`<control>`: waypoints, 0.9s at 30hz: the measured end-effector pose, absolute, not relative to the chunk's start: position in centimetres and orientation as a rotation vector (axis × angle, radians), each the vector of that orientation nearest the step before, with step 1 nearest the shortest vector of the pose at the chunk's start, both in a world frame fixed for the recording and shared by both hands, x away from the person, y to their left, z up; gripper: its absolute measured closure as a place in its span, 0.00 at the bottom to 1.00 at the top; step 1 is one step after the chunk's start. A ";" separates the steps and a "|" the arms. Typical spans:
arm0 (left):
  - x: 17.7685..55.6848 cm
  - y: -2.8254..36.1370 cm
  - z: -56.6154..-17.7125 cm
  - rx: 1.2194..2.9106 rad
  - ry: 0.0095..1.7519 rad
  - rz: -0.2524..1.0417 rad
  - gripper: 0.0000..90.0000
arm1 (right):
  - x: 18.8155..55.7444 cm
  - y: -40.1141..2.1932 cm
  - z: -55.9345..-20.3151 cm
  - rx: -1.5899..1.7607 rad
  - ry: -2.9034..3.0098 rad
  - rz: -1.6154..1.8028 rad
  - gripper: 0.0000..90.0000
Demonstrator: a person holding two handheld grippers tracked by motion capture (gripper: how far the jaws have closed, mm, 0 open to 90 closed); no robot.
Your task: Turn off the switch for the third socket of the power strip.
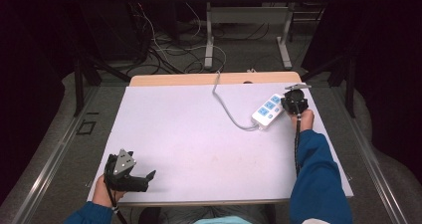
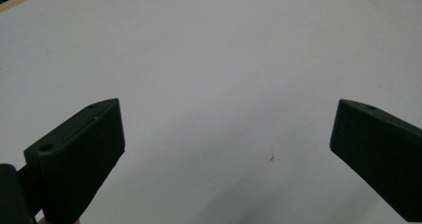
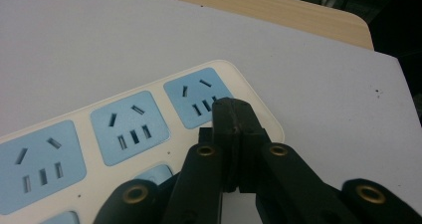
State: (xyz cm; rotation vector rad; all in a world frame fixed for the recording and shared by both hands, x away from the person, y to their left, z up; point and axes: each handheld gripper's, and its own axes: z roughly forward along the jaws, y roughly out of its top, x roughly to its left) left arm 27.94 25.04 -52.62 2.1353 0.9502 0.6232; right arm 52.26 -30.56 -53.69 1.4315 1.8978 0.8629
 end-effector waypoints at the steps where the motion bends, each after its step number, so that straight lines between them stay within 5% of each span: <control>1: 27.9 25.0 -52.6 2.136 0.949 0.625 0.01 | 52.3 -30.6 -53.7 1.429 1.899 0.865 1.00; 19: 28.0 25.1 -52.6 2.138 0.947 0.621 0.01 | 52.1 -30.8 -53.4 1.422 1.886 0.879 1.00; 27: 28.0 25.2 -52.6 2.140 0.940 0.640 0.01 | 51.6 -30.6 -52.7 1.441 1.900 0.913 0.79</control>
